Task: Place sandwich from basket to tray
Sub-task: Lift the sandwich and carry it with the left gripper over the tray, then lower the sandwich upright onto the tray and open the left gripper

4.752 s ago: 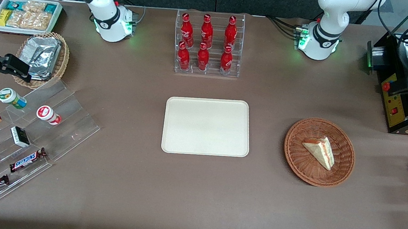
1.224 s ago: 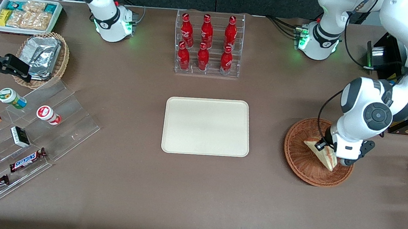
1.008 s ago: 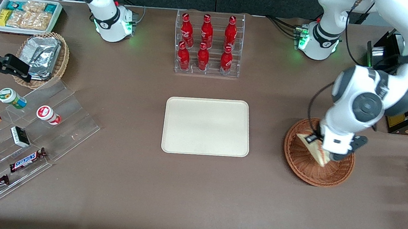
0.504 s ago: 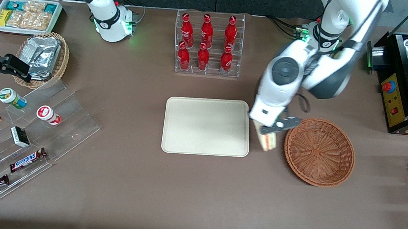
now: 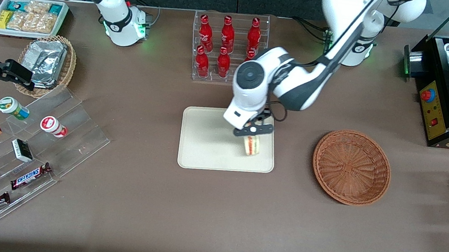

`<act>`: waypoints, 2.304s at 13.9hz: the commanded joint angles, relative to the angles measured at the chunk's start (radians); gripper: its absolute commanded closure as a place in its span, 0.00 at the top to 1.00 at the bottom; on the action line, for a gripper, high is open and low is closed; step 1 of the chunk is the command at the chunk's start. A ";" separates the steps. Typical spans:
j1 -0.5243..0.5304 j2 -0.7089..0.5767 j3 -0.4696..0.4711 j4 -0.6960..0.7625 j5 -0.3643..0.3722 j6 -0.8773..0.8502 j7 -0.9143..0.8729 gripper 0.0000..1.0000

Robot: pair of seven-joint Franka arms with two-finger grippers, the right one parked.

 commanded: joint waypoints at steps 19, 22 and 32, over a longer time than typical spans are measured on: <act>-0.134 0.182 0.018 0.110 0.055 0.105 -0.017 0.10; -0.134 0.184 0.018 0.111 0.055 0.105 -0.012 0.91; -0.119 -0.003 0.133 0.120 0.040 -0.108 -0.060 1.00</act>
